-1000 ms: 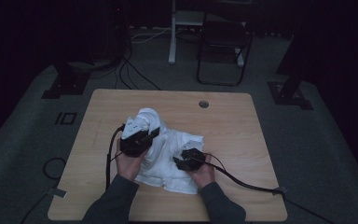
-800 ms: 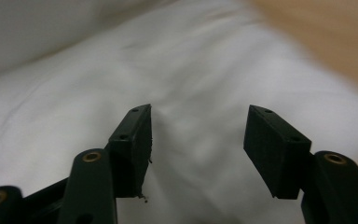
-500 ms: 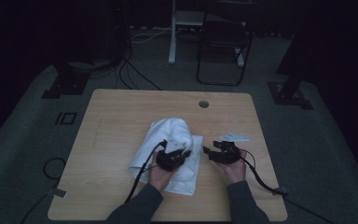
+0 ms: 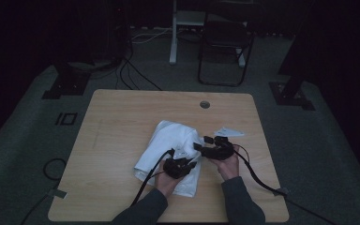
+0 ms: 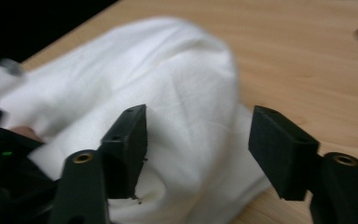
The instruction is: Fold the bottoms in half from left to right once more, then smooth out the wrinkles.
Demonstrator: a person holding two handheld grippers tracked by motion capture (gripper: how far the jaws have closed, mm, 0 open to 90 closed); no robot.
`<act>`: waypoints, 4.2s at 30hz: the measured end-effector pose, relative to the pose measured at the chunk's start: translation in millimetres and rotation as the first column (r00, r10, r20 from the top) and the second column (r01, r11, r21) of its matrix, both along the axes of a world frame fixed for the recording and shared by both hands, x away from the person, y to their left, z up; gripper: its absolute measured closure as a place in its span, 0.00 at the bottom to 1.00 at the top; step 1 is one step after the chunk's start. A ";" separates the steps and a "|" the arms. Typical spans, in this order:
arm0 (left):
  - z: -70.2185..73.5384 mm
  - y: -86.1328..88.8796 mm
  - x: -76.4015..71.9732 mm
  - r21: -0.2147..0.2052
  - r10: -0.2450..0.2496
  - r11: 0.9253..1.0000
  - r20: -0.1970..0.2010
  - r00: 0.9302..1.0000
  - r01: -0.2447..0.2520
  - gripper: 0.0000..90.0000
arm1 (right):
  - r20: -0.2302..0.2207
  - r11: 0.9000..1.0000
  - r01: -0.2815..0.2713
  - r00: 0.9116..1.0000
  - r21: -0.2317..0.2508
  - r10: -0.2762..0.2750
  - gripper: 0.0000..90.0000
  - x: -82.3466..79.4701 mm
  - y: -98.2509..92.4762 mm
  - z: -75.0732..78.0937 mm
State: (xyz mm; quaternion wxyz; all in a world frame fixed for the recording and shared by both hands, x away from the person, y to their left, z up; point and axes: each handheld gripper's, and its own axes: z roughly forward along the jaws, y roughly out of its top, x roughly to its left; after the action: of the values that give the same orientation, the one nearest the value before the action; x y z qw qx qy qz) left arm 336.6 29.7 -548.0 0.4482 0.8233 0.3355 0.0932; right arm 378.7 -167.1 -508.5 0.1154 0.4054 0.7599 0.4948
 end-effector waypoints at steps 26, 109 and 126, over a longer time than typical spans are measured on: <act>41.0 101.5 32.4 0.066 0.119 0.990 0.036 0.992 -0.121 0.78 | -0.078 0.993 0.042 0.996 -0.114 -0.051 0.95 36.2 4.5 -27.9; 37.7 101.3 -31.0 -0.046 0.226 0.974 0.081 0.971 -0.223 0.60 | -0.030 0.965 -0.085 0.996 -0.248 0.080 0.57 -95.3 -13.9 -31.2; 21.5 96.2 -53.6 -0.008 0.256 0.966 0.139 0.957 -0.258 0.59 | -0.032 0.954 -0.052 0.998 -0.295 0.045 0.51 -60.6 15.9 -47.1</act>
State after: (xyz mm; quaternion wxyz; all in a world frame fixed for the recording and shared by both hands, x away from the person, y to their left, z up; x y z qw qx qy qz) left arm 283.0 125.8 -526.5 0.4502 0.7665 0.4073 0.2093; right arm 318.1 -151.1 -555.6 0.1531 0.3709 0.8365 0.3732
